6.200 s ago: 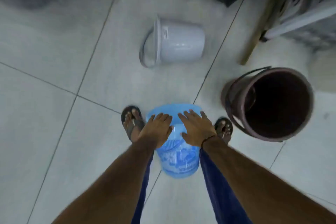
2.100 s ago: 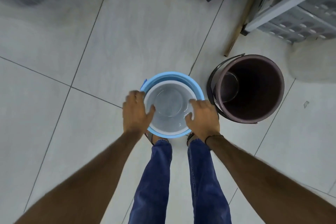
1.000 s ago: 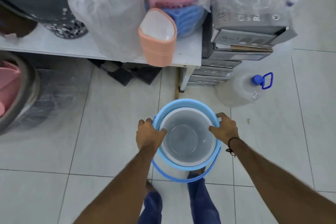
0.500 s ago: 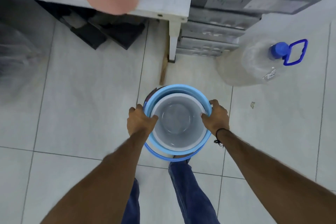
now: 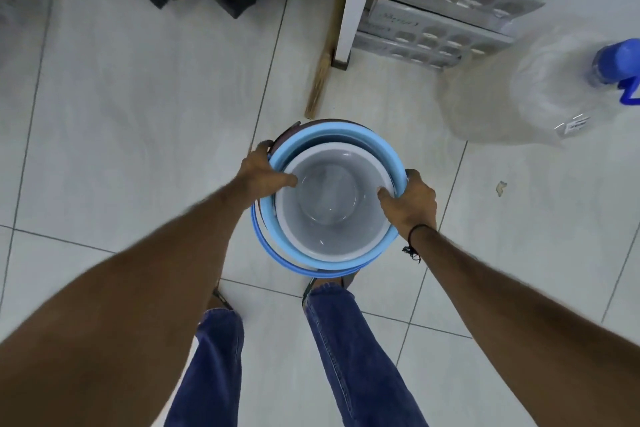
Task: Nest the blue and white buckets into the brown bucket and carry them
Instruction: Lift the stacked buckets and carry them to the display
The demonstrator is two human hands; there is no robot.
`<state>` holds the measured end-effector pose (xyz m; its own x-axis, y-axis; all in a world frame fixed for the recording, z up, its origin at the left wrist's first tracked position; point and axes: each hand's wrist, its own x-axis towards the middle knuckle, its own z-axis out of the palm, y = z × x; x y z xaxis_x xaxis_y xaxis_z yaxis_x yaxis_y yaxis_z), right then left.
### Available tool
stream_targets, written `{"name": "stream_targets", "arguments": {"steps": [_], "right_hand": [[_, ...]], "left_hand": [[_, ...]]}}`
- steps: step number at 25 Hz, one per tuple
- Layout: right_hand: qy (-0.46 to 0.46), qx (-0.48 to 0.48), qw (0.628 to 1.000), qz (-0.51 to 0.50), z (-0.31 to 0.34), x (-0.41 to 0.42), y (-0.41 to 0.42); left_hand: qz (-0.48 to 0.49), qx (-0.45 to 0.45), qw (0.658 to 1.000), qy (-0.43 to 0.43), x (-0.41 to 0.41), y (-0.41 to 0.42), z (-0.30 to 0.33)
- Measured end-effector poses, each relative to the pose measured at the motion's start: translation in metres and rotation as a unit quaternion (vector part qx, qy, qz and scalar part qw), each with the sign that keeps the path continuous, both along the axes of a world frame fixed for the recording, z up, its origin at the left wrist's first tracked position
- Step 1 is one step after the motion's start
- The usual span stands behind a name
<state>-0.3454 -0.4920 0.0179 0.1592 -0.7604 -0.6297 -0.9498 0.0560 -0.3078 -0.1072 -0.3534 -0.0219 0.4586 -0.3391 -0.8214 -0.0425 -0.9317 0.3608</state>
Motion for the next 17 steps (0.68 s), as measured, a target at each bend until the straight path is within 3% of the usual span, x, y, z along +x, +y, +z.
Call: {"name": "stream_targets", "arguments": {"steps": [4, 8, 17], "right_hand": [[-0.012, -0.010, 1.000, 0.000, 0.020, 0.007, 0.009], [-0.013, -0.016, 1.000, 0.010, 0.081, 0.036, 0.028], [-0.058, -0.043, 0.994, 0.079, 0.370, 0.203, 0.116]], "left_hand": [[-0.032, 0.022, 0.999, -0.032, 0.005, 0.012, 0.018], [-0.027, 0.035, 0.997, -0.062, 0.029, 0.043, 0.082], [0.045, 0.032, 0.990, -0.127, 0.182, 0.155, 0.404]]}}
